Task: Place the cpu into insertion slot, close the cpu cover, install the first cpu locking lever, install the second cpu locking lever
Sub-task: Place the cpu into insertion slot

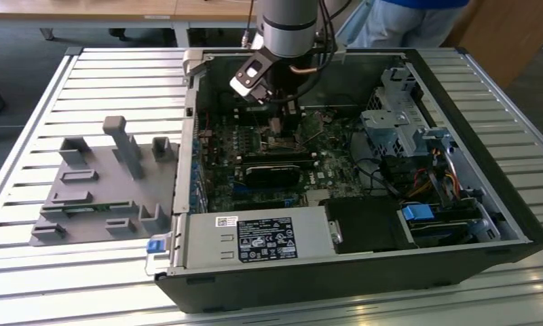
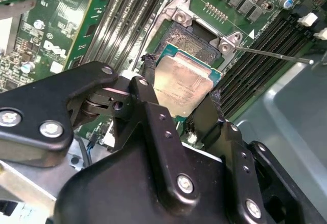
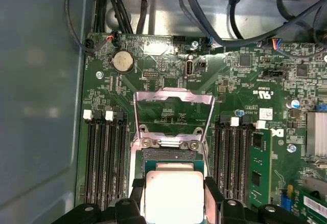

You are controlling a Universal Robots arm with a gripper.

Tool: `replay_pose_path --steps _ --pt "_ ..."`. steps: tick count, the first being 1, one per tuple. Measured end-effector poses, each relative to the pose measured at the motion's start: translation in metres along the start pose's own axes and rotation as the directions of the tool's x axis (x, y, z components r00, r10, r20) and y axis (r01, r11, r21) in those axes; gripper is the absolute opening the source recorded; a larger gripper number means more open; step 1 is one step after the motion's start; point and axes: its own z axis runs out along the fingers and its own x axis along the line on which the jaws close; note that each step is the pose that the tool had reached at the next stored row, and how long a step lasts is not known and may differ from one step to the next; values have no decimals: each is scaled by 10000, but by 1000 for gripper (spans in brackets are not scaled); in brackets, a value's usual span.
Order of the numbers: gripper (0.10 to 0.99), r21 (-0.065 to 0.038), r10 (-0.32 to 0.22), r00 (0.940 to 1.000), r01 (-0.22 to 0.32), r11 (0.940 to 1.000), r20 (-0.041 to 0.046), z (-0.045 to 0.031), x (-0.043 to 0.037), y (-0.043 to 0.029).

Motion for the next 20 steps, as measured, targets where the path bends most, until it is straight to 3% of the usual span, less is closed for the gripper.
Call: replay_pose_path --steps 20 --pt "541 -9 68 10000 -68 10000 9 181 10 -27"
